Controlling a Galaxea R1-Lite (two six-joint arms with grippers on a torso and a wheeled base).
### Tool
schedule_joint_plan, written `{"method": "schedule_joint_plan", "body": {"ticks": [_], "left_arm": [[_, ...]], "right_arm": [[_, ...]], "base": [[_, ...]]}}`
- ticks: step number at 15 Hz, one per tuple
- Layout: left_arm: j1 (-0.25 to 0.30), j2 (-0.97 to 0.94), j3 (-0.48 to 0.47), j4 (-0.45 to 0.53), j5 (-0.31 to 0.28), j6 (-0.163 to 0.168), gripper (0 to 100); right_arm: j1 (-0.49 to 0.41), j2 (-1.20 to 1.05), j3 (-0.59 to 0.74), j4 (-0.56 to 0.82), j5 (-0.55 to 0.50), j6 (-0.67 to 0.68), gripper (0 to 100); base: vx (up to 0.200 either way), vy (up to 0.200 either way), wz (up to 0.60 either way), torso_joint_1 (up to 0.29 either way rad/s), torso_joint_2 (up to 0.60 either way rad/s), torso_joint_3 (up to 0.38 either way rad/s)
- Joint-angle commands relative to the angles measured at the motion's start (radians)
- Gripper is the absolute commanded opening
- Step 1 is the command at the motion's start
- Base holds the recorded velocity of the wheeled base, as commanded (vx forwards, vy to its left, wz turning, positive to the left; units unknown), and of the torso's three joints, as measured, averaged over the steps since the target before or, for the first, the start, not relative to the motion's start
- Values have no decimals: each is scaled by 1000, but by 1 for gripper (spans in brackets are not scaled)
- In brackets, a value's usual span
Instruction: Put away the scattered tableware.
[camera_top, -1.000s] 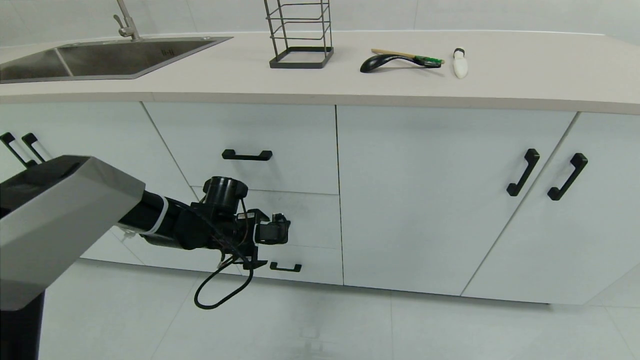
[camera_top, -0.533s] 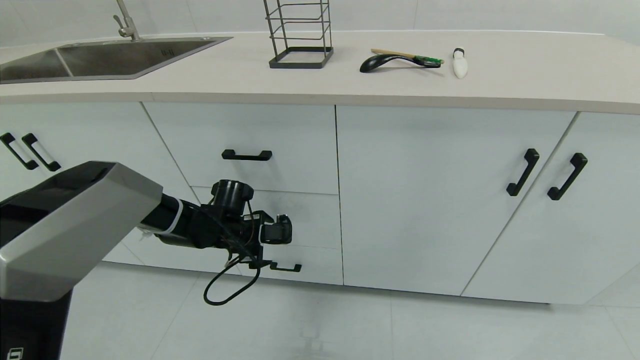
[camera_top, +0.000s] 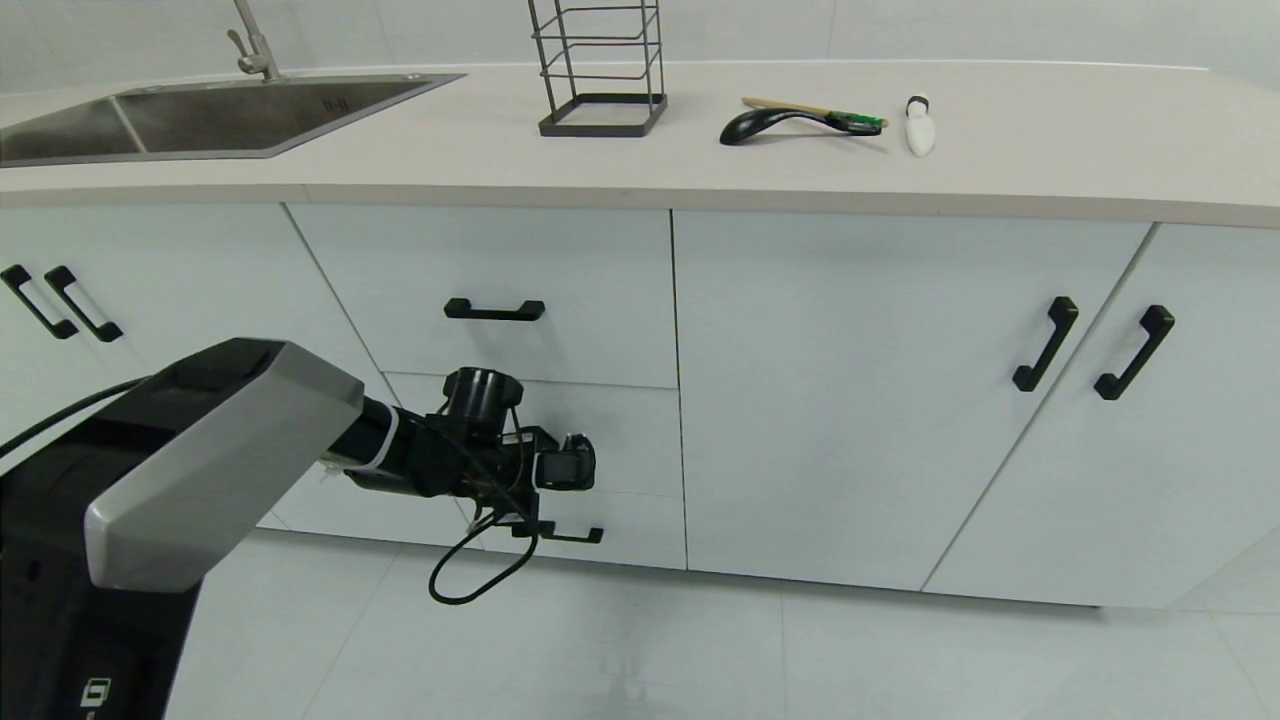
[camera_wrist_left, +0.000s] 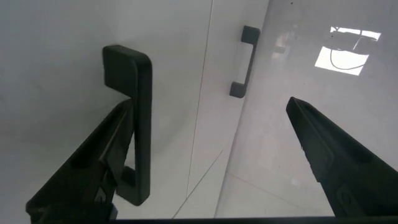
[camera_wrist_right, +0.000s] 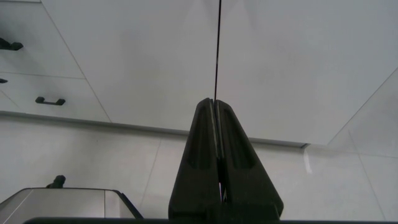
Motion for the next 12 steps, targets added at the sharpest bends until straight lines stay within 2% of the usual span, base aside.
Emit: {"method": "schedule_joint_plan", "body": {"ticks": [1, 4, 9, 12], "left_arm": [[-4, 6, 35, 2, -2, 3, 100], [-5, -40, 130, -1, -3, 5, 100], [-5, -106, 151, 1, -3, 3, 100], [-5, -182, 228, 1, -3, 3, 100]], "right_arm": [[0, 1, 0, 0, 0, 0, 0], [0, 1, 0, 0, 0, 0, 0], [0, 1, 0, 0, 0, 0, 0], [0, 1, 0, 0, 0, 0, 0]], "base": [[0, 0, 0, 0, 0, 0], [0, 0, 0, 0, 0, 0], [0, 0, 0, 0, 0, 0], [0, 0, 0, 0, 0, 0]]}}
